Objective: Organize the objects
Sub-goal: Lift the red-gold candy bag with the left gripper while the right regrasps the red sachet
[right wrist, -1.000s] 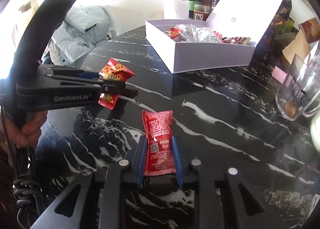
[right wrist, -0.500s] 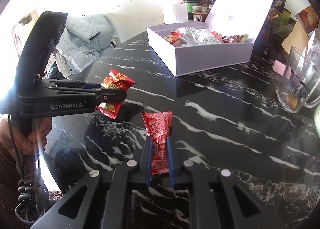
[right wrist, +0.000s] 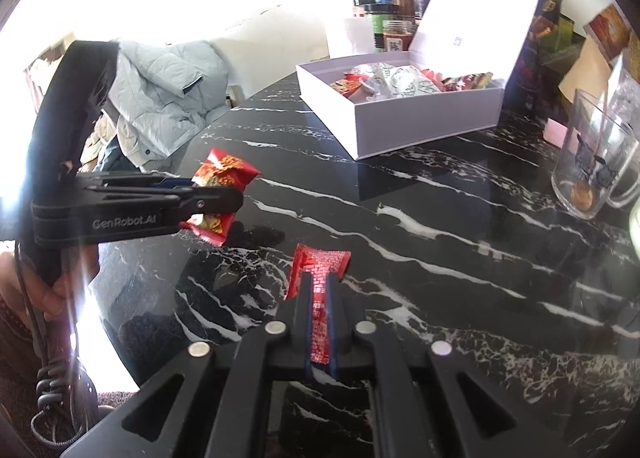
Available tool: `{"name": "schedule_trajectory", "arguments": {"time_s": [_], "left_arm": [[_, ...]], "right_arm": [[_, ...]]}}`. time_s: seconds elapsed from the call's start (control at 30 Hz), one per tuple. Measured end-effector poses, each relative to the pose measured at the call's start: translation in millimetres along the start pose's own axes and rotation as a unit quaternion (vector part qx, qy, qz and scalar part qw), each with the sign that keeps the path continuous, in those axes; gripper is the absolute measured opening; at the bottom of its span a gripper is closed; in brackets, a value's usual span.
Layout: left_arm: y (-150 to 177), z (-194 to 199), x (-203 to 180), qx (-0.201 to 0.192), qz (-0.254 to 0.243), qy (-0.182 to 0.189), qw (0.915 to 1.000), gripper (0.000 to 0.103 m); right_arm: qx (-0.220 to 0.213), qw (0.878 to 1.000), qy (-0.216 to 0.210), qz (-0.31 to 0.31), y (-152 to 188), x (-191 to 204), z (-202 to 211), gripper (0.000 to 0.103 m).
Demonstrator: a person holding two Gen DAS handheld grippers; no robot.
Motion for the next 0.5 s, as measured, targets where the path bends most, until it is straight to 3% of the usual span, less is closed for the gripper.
{"name": "schedule_trajectory", "arguments": {"time_s": [0.1,0.2,0.5], "left_arm": [[3.8,0.6,1.4,0.001,-0.001,-0.004,1.0000,0.028],[9.7,1.6,2.9,0.004,-0.004,-0.009,0.9999,0.028],[32.4,7.5,13.3,0.015,-0.016,-0.032,0.9992,0.028]], "right_arm": [[-0.009,1.000,0.004,-0.017,1.4,0.3,-1.1,0.056],[-0.014,1.000,-0.009,-0.025,4.9,6.7,-2.4,0.059],[0.002,0.999,0.051,0.018,19.2,12.0,-15.5,0.061]]}}
Point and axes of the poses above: each gripper's, at about its wrist camera, not at the fingertips, and z roughly against the way its jaws point, x to its left, y to its underside, the point moved 10 cm from there along -z, roughly the way its jaws point, and after that the axes turned 5 degrees about -y, right-handed, at the moved point
